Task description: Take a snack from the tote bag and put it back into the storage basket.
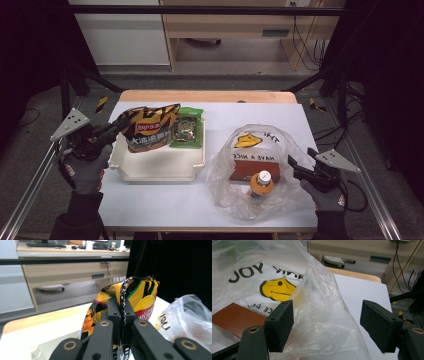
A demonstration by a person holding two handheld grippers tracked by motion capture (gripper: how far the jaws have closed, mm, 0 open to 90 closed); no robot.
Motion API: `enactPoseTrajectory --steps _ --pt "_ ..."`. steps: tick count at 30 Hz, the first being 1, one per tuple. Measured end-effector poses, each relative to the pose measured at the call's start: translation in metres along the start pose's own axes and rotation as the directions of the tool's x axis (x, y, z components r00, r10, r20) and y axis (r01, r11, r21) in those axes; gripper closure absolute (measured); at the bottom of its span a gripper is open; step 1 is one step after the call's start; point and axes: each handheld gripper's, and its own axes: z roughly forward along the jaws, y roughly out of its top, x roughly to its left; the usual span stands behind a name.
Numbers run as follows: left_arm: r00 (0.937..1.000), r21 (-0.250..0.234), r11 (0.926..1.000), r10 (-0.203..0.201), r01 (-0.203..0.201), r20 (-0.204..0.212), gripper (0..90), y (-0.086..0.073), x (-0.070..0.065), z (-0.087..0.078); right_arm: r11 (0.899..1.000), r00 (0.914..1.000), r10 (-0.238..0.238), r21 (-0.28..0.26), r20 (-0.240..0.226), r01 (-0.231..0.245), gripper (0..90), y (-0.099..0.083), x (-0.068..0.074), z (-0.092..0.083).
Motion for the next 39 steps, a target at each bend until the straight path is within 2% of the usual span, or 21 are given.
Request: enactPoseTrajectory --steps 9,13,25,28,31,33,34,35,38,39 --pt "0.9984 0.035 0.9991 -0.022 0.024 -0.051 88.6 -0.014 0.020 0.005 1.000 1.0000 -0.001 0.006 0.002 0.001 27.2 -0.001 0.000 0.001" --pt "0.9969 0.053 0.9975 -0.043 0.046 -0.066 88.6 -0.022 0.031 0.010 1.000 1.0000 -0.001 0.008 0.004 0.001 27.2 -0.002 0.000 0.001" --pt "0.9917 0.090 0.9897 -0.104 0.111 -0.076 88.6 -0.040 0.055 0.027 1.000 1.0000 0.001 0.013 0.005 -0.001 27.1 -0.003 -0.001 0.002" --pt "0.9893 0.084 0.9874 -0.128 0.134 -0.070 88.5 -0.042 0.060 0.030 1.000 1.0000 0.000 0.014 0.006 0.000 27.1 -0.003 -0.001 0.002" --pt "0.9886 0.089 0.9870 -0.127 0.134 -0.081 88.4 -0.044 0.062 0.035 1.000 1.0000 0.000 0.015 0.006 0.000 27.1 -0.003 -0.001 0.002" --pt "0.9870 0.090 0.9863 -0.130 0.138 -0.095 87.9 -0.045 0.064 0.038 1.000 1.0000 0.000 0.015 0.005 0.000 27.1 -0.003 -0.001 0.002" --pt "0.9853 0.091 0.9868 -0.123 0.134 -0.119 87.4 -0.046 0.065 0.041 1.000 1.0000 -0.001 0.015 0.006 0.000 27.1 -0.003 -0.001 0.003" --pt "0.9853 0.091 0.9868 -0.123 0.134 -0.119 87.1 -0.046 0.065 0.041 1.000 1.0000 -0.002 0.015 0.007 0.002 27.0 -0.003 -0.001 0.002" --pt "0.9798 0.088 0.9866 -0.122 0.137 -0.158 86.1 -0.048 0.070 0.047 1.000 1.0000 0.000 0.014 0.007 0.000 27.0 -0.003 -0.001 0.002" --pt "0.9798 0.088 0.9866 -0.122 0.137 -0.158 85.6 -0.048 0.070 0.047 1.000 1.0000 0.000 0.014 0.007 0.000 27.0 -0.003 -0.001 0.002"
